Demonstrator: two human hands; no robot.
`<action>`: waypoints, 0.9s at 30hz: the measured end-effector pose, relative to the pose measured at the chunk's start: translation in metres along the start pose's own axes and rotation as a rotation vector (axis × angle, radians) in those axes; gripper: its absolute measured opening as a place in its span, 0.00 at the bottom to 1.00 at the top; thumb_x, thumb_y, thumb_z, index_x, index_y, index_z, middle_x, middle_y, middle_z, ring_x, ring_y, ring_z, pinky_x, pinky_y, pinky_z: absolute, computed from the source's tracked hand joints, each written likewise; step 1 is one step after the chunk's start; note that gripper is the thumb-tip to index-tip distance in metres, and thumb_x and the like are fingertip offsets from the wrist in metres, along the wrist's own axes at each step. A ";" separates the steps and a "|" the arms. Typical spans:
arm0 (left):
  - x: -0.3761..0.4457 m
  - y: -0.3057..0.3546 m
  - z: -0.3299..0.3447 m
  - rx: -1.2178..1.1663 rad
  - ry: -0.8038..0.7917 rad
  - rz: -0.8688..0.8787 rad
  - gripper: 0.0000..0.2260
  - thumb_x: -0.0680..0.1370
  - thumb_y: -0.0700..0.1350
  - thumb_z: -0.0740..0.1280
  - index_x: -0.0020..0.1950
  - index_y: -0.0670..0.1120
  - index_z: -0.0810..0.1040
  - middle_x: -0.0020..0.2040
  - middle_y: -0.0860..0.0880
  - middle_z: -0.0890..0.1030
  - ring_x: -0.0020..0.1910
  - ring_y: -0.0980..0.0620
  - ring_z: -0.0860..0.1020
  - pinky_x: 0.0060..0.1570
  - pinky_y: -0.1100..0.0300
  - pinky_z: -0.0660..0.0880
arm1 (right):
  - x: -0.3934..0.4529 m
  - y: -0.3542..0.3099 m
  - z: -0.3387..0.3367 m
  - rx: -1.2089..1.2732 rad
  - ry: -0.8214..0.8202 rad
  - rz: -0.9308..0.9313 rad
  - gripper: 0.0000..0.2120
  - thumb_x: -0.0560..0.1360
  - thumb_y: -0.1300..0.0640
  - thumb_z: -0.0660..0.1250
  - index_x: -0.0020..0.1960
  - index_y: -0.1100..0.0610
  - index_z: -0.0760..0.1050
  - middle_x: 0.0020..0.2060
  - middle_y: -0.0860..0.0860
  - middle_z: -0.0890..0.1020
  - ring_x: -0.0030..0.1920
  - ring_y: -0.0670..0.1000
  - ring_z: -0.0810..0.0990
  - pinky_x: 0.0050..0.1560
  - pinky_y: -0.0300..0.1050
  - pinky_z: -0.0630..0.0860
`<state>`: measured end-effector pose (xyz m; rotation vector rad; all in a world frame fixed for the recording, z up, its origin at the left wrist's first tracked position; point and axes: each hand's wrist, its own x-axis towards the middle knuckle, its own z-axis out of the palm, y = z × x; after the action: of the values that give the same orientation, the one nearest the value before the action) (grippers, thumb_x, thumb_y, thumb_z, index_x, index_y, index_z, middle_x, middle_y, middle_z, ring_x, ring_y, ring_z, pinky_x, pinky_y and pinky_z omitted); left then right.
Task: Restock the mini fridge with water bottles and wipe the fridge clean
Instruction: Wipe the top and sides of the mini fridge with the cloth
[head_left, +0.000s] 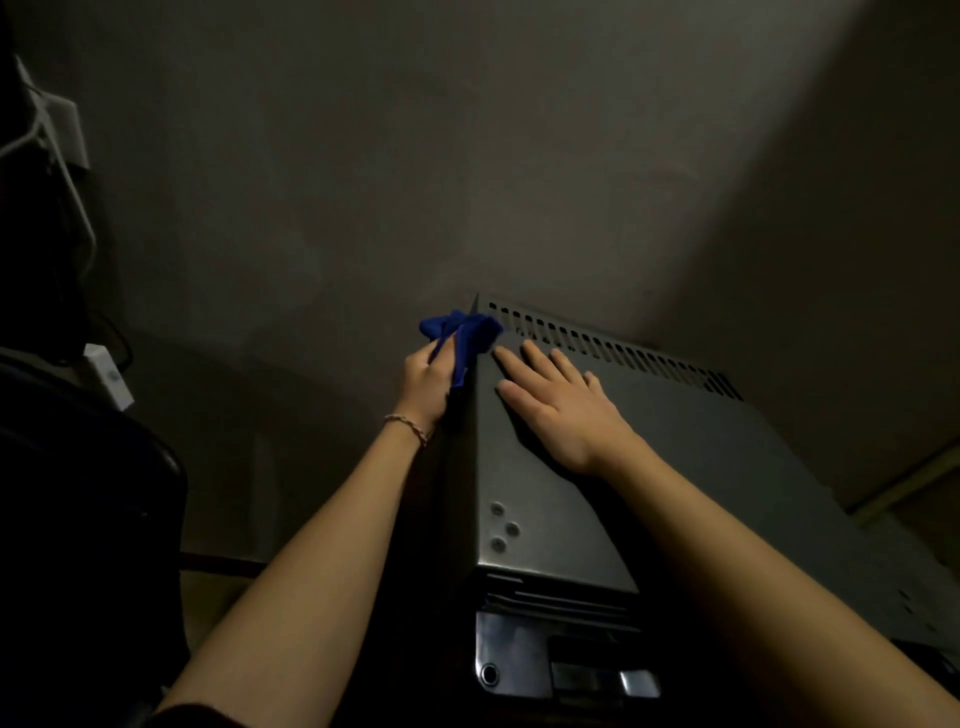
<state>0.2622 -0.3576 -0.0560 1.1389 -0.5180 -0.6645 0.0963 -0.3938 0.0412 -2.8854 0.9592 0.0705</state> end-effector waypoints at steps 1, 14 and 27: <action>0.003 -0.008 -0.001 -0.006 0.020 -0.030 0.15 0.74 0.57 0.66 0.42 0.45 0.78 0.36 0.42 0.76 0.37 0.48 0.73 0.42 0.54 0.67 | 0.000 0.000 0.000 -0.001 -0.003 -0.003 0.25 0.83 0.37 0.42 0.79 0.35 0.43 0.81 0.45 0.44 0.80 0.53 0.40 0.78 0.60 0.40; -0.150 -0.092 -0.053 0.020 0.067 -0.093 0.10 0.83 0.44 0.62 0.48 0.51 0.82 0.41 0.48 0.82 0.40 0.59 0.78 0.46 0.57 0.71 | -0.004 -0.005 -0.003 0.011 -0.002 0.037 0.25 0.83 0.37 0.45 0.79 0.35 0.48 0.81 0.45 0.48 0.81 0.54 0.45 0.76 0.62 0.43; -0.278 -0.032 -0.044 -0.064 -0.003 0.298 0.17 0.79 0.55 0.64 0.66 0.53 0.79 0.66 0.49 0.79 0.68 0.42 0.74 0.67 0.37 0.68 | -0.066 -0.054 0.003 -0.002 -0.090 0.020 0.29 0.83 0.38 0.44 0.81 0.44 0.43 0.81 0.46 0.43 0.80 0.51 0.40 0.77 0.59 0.39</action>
<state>0.0905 -0.1392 -0.1123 0.9762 -0.6498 -0.4213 0.0756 -0.3115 0.0479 -2.8473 0.9719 0.2016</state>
